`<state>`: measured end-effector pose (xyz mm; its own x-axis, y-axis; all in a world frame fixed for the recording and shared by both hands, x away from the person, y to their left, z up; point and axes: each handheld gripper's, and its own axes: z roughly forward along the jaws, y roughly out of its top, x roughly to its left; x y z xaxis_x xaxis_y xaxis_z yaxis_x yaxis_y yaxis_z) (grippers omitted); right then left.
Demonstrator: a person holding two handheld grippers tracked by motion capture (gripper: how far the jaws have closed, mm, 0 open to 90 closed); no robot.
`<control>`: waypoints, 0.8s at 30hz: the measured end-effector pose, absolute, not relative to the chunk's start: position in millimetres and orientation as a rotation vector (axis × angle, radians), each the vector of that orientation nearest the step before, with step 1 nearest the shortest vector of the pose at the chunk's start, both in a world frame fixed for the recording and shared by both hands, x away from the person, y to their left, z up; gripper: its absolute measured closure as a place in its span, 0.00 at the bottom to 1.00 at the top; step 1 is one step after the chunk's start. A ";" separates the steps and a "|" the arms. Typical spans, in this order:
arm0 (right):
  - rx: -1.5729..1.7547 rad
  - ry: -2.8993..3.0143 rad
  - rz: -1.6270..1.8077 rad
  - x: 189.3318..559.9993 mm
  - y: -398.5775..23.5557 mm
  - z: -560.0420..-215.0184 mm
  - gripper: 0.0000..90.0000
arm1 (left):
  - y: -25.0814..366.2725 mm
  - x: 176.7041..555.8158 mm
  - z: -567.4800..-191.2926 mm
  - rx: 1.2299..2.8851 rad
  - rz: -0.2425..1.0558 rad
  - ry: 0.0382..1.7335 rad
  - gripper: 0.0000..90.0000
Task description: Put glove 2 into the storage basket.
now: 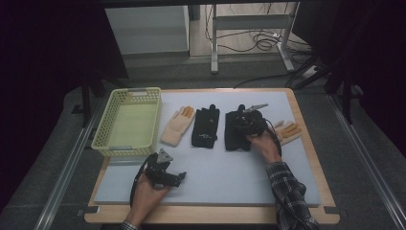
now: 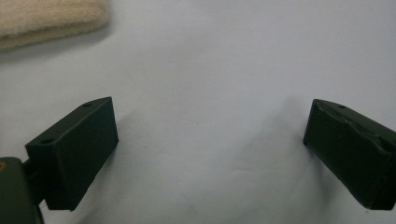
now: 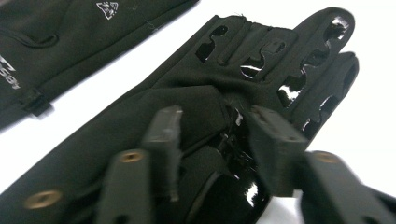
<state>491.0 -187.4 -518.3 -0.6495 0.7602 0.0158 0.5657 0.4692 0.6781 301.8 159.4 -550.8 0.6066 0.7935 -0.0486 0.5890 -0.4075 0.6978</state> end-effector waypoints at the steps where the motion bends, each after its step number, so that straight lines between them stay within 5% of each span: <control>1: 1.132 2.444 0.975 490.6 -187.0 -518.0 0.77 | 159.4 301.8 -550.9 2.142 0.381 1.085 0.03; 2: 1.132 2.444 0.975 490.6 -187.0 -518.0 0.77 | 159.4 301.8 -550.9 2.142 0.381 1.085 0.03; 3: 1.137 2.463 0.996 488.2 -184.4 -518.1 0.91 | 159.4 301.8 -550.9 2.141 0.381 1.085 0.03; 24: 1.197 2.412 1.225 435.0 -179.2 -485.5 0.92 | 159.6 301.8 -550.7 2.145 0.380 1.085 0.03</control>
